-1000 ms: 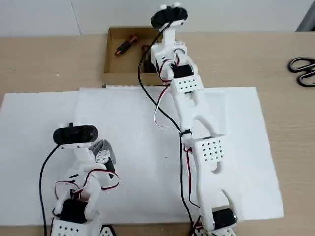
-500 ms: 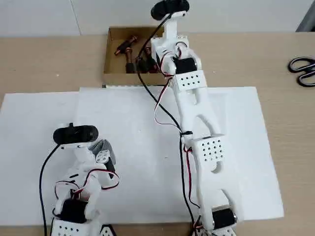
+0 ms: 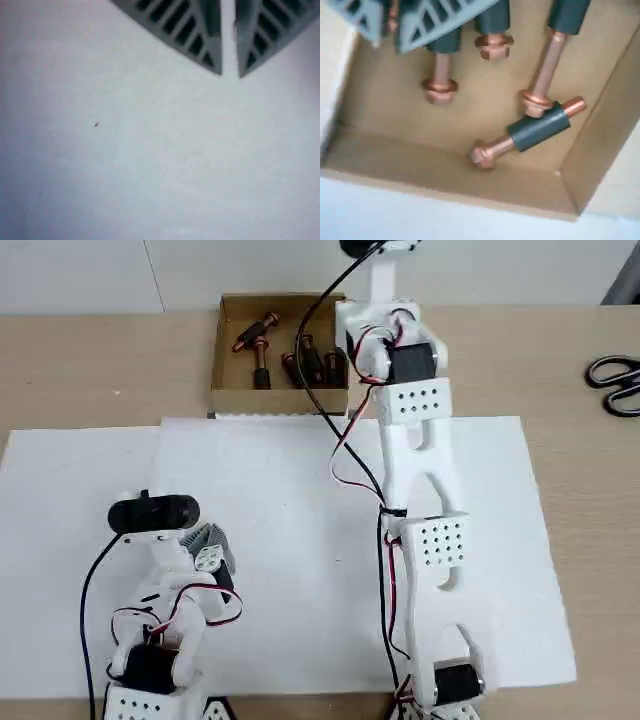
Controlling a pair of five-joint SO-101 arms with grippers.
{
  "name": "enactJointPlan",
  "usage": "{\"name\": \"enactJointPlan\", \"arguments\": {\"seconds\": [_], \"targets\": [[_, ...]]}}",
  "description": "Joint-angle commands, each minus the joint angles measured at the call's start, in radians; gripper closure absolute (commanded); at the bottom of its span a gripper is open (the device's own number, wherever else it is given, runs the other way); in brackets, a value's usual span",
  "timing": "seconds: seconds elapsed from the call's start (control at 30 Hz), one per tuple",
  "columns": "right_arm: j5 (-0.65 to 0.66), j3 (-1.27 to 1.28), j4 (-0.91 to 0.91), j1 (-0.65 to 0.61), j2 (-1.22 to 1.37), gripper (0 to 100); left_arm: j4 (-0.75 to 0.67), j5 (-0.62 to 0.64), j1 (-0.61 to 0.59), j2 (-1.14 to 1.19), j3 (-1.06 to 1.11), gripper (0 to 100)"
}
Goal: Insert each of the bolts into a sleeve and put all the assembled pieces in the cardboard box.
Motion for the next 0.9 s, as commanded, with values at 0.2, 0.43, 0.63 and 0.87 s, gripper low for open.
{"name": "enactJointPlan", "arguments": {"seconds": [0.2, 0.43, 0.63, 0.87], "targets": [[-0.008, -0.097, 0.308, 0.027, -0.186, 99.5, 0.002, 0.005, -0.003, -0.011, -0.008, 99], [-0.008, -0.095, 0.492, 0.036, -0.335, 99.5, 0.002, 0.005, -0.003, -0.011, -0.008, 99], [-0.002, -0.092, 0.504, 0.076, -0.456, 99.5, 0.002, 0.005, -0.003, -0.011, -0.008, 99], [0.064, -0.089, 0.51, 0.102, -0.627, 99.5, 0.002, 0.005, -0.003, -0.011, -0.008, 99]]}}
